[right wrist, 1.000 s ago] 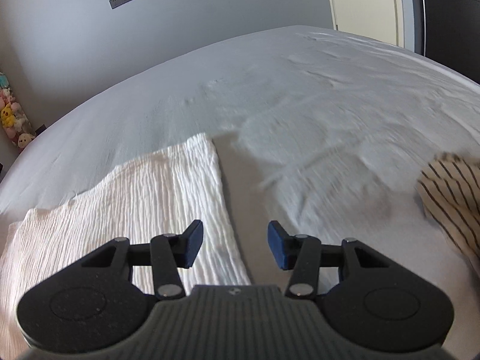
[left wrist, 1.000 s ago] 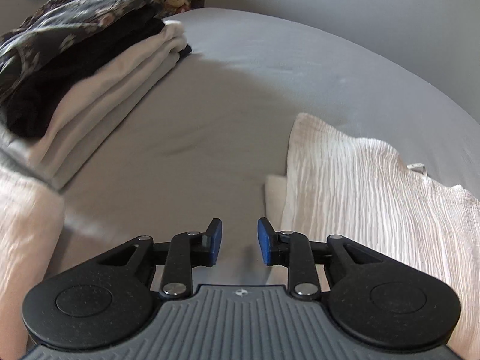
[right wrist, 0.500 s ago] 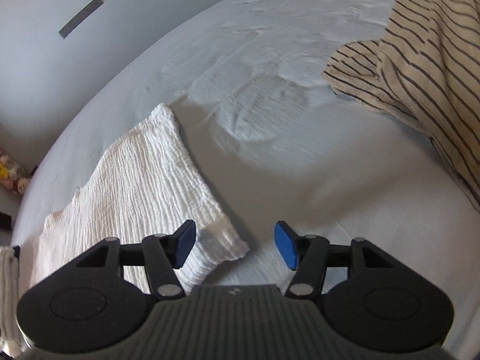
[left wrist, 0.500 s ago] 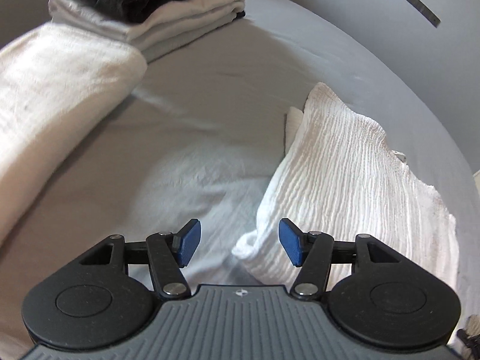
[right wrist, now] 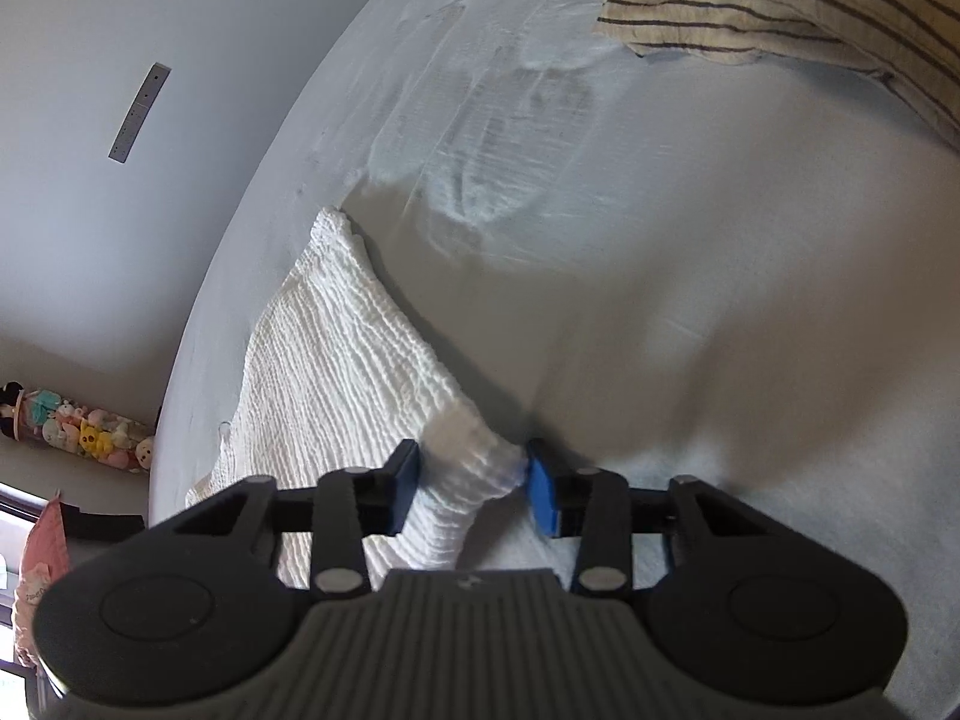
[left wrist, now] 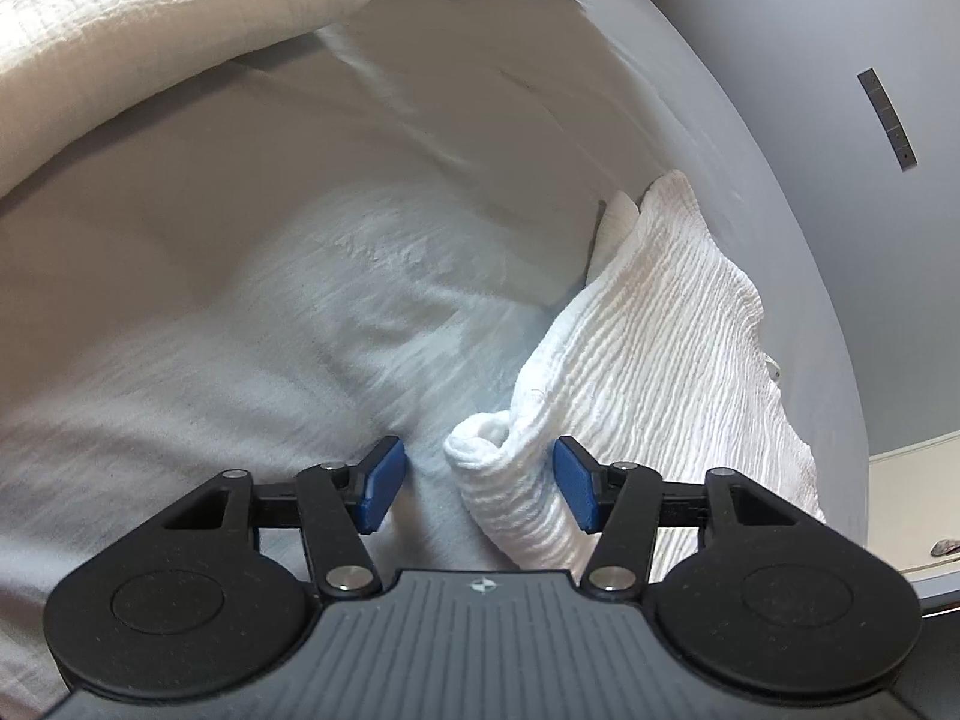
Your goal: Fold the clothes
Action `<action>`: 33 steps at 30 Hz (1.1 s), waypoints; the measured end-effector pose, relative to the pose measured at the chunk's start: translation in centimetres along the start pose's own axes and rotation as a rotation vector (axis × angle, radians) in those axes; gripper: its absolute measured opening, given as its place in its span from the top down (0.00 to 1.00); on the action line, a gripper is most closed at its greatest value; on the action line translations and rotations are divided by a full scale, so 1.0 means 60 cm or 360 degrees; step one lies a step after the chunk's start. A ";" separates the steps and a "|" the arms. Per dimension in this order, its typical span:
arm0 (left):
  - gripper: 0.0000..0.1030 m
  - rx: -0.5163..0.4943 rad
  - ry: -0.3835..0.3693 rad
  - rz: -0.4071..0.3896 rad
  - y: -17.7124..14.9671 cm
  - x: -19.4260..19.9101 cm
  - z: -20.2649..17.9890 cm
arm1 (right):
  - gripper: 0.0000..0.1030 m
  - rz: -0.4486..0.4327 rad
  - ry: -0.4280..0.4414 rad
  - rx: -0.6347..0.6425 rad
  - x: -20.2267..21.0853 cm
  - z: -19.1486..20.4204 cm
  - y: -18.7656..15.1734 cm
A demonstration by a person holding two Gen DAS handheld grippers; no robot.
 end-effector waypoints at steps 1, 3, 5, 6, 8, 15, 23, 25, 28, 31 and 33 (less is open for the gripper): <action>0.73 -0.0026 -0.0009 0.0000 0.000 -0.002 -0.003 | 0.79 0.0002 0.0023 -0.0030 -0.002 -0.002 0.001; 0.88 -0.0046 -0.0048 0.0013 0.000 -0.006 -0.007 | 0.85 -0.0021 0.0061 -0.0075 0.000 -0.004 0.003; 0.91 -0.0071 -0.0051 -0.0025 0.000 0.001 -0.013 | 0.88 -0.0094 0.0077 -0.0028 0.013 0.005 0.008; 0.91 -0.0090 -0.0052 -0.0057 0.001 0.007 -0.016 | 0.88 -0.0131 0.0086 0.0013 0.020 0.012 0.010; 0.92 -0.0097 -0.0091 -0.0112 0.005 0.026 -0.021 | 0.90 -0.0187 0.0102 0.0081 0.031 0.027 0.013; 0.92 -0.0178 -0.0038 -0.0144 0.016 0.091 -0.051 | 0.91 -0.0203 0.0028 0.0255 0.088 0.075 0.033; 0.92 -0.0290 0.0104 -0.0101 -0.005 0.182 -0.041 | 0.92 -0.0116 -0.0076 0.0375 0.197 0.097 0.023; 0.92 -0.0330 0.0161 -0.0081 -0.014 0.198 -0.030 | 0.92 -0.0073 -0.0112 0.0385 0.216 0.089 0.011; 0.92 -0.0310 0.0261 -0.0010 -0.024 0.204 -0.005 | 0.92 -0.0003 -0.0163 0.0385 0.235 0.070 -0.010; 0.92 -0.0298 0.0340 0.0063 -0.031 0.187 0.010 | 0.92 0.0048 -0.0278 0.0443 0.231 0.054 -0.029; 0.92 -0.0338 0.0407 0.0050 -0.036 0.170 0.011 | 0.92 0.0123 -0.0353 0.0435 0.214 0.042 -0.041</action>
Point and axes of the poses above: each gripper's, at about its wrist camera, not at the fingertips, and x roughly against the way its jaws point, z to its left, y to its top, the point moved 3 cm from there along -x, roughly the way its jaws point, and after that the axes turned 9 degrees about x, right-handed, at the moved point
